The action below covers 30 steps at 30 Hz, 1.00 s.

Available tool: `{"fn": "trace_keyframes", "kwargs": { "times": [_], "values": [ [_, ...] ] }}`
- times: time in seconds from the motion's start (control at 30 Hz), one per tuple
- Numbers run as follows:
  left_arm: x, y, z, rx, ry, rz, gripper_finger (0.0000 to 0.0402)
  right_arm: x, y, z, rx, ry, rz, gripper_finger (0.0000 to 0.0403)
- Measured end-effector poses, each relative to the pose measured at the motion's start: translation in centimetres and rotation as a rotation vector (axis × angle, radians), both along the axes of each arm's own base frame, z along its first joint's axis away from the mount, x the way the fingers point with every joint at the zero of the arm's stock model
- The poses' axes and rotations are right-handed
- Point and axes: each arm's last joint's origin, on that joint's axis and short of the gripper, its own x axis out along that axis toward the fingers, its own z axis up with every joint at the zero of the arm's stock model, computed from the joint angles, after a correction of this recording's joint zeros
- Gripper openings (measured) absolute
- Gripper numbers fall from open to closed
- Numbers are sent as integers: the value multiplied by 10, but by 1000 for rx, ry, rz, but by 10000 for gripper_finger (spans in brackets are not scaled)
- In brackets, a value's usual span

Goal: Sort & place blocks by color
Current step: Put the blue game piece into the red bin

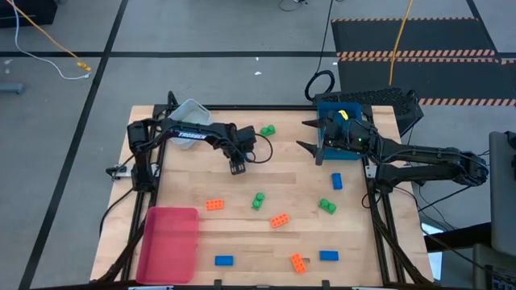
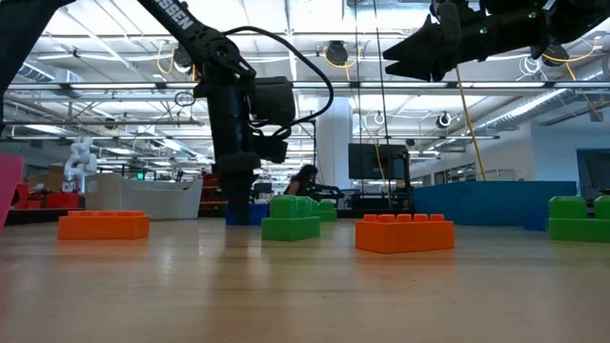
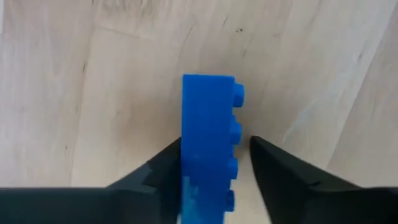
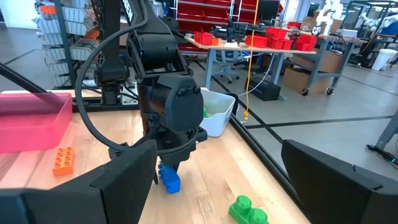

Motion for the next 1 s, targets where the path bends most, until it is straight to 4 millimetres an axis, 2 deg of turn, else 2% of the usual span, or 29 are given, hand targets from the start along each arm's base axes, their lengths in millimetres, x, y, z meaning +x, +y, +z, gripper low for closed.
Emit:
{"fn": "trace_keyframes", "kwargs": {
  "times": [0.13, 0.27, 0.43, 0.6, 0.8, 0.9, 1.0],
  "values": [
    [1, -3, 0, -9, 0, 47, 88, 0, 0, 0, 0, 0, 0, 338],
    [-3, -10, 6, -41, 18, 123, 90, 0, 0, 0, 0, 0, 0, 338],
    [-18, -29, 34, -87, 63, 190, 90, 0, 0, 1, -3, -9, -1, 338],
    [-36, -63, 81, -113, -12, 208, 90, 0, 0, 2, -5, -16, -1, 338],
    [-65, -119, 137, -186, -210, 251, 90, 0, 0, 1, 17, -22, -3, 338],
    [-83, -150, 152, -201, -248, 254, 90, 0, 0, 1, 32, -21, -5, 338],
    [-96, -183, 155, -223, -229, 196, 90, 0, 0, 0, 52, -18, -6, 338]
  ]
}}
